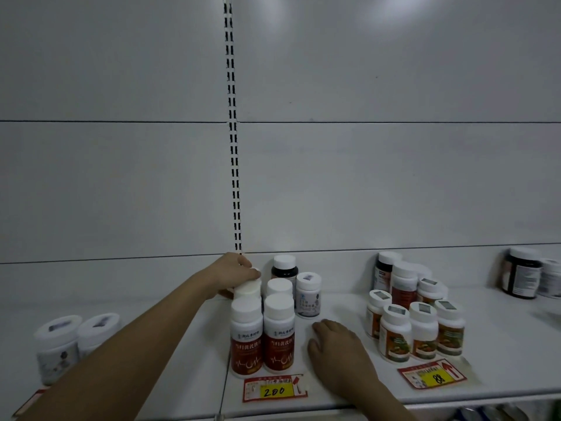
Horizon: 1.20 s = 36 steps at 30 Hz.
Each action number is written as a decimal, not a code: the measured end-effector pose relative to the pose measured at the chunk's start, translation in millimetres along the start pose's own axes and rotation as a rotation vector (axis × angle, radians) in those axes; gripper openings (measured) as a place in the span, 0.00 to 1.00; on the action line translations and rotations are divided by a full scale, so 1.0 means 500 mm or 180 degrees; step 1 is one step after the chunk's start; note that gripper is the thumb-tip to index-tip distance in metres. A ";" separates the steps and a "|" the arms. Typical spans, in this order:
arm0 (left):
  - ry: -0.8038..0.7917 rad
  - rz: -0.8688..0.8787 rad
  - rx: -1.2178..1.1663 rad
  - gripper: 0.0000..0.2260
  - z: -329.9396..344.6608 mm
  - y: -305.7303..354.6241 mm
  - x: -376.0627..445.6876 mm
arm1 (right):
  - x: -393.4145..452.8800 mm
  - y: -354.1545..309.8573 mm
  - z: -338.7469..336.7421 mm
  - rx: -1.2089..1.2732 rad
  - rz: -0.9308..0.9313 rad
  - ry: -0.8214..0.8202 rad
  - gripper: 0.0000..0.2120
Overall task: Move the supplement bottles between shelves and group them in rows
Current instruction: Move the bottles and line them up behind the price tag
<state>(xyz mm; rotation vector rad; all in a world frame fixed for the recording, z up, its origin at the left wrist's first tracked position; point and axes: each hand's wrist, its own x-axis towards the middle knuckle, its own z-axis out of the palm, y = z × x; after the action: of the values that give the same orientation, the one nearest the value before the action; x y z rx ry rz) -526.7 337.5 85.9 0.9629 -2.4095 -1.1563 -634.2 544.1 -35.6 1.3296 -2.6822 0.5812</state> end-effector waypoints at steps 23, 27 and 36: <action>-0.0677 0.1168 0.1059 0.30 0.021 0.066 0.171 | 0.237 -0.004 -0.159 0.0237 0.0473 -0.0403 0.33; -0.0770 0.1272 0.1226 0.28 0.038 0.065 0.194 | 0.246 0.001 -0.148 0.0304 0.0443 -0.0529 0.32; -0.0710 0.1352 0.1470 0.26 0.044 0.070 0.214 | 0.255 -0.001 -0.149 0.0379 0.0474 -0.0559 0.25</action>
<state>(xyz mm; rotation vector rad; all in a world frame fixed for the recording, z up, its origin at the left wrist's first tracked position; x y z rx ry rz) -631.8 292.7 97.2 0.3996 -2.9403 -0.5932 -718.8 476.7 64.6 1.2713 -2.9511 0.6790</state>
